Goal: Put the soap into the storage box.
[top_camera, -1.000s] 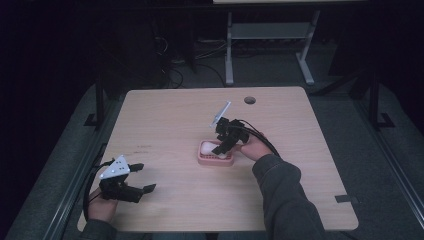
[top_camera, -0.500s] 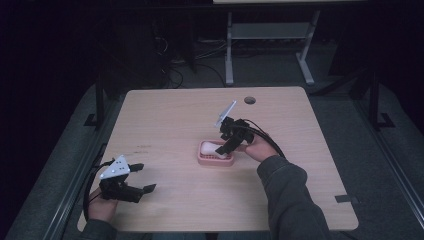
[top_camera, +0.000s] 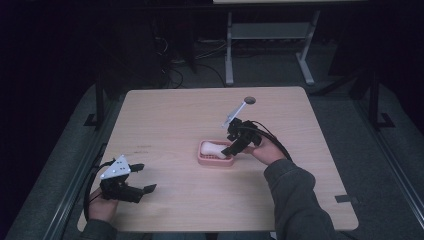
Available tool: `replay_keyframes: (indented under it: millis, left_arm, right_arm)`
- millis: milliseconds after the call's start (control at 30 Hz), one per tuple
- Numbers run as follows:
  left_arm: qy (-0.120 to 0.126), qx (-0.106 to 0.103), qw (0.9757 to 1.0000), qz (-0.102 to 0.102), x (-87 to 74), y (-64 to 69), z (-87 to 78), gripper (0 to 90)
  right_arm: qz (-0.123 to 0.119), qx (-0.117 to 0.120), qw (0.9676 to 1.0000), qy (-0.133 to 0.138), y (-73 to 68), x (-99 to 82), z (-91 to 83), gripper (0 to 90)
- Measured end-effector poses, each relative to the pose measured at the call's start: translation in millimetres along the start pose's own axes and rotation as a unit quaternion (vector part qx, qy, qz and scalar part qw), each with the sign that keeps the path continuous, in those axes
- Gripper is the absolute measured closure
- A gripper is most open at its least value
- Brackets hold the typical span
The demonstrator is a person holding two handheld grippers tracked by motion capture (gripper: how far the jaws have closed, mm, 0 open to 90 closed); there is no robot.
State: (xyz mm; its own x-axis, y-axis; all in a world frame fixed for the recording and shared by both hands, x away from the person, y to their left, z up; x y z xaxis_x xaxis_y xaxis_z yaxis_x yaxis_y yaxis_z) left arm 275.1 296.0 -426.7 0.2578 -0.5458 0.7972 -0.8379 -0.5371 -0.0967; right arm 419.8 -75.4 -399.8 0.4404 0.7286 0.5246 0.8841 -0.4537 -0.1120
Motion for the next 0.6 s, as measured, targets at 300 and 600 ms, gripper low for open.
replay_keyframes:
  millis: [300, 600]
  left_arm:
    - [-0.001, 0.000, 1.0000, 0.001, 0.0, 0.1, -0.1, 14.8]
    - [-0.001, -0.001, 1.0000, 0.001, 0.1, 0.5, 0.2, 14.8]
  right_arm:
    - [0.004, -0.003, 1.0000, 0.000, -1.0, -4.2, -7.1, 32.9]
    - [0.003, -0.003, 1.0000, -0.001, -3.0, -7.2, -11.9, 32.4]
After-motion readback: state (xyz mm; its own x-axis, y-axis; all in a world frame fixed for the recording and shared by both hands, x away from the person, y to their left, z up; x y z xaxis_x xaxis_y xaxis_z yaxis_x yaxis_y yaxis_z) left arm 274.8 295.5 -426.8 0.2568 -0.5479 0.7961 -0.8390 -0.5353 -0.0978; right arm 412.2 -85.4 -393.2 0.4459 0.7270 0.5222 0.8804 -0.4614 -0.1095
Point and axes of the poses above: each handheld gripper's, and its own axes: z roughly forward along the jaws, x roughly out of its top, y roughly to its right, the point moved 1 cm from there along z, roughly forward along the jaws, and after that the axes turned 7 degrees about z, right-handed, at the moved point
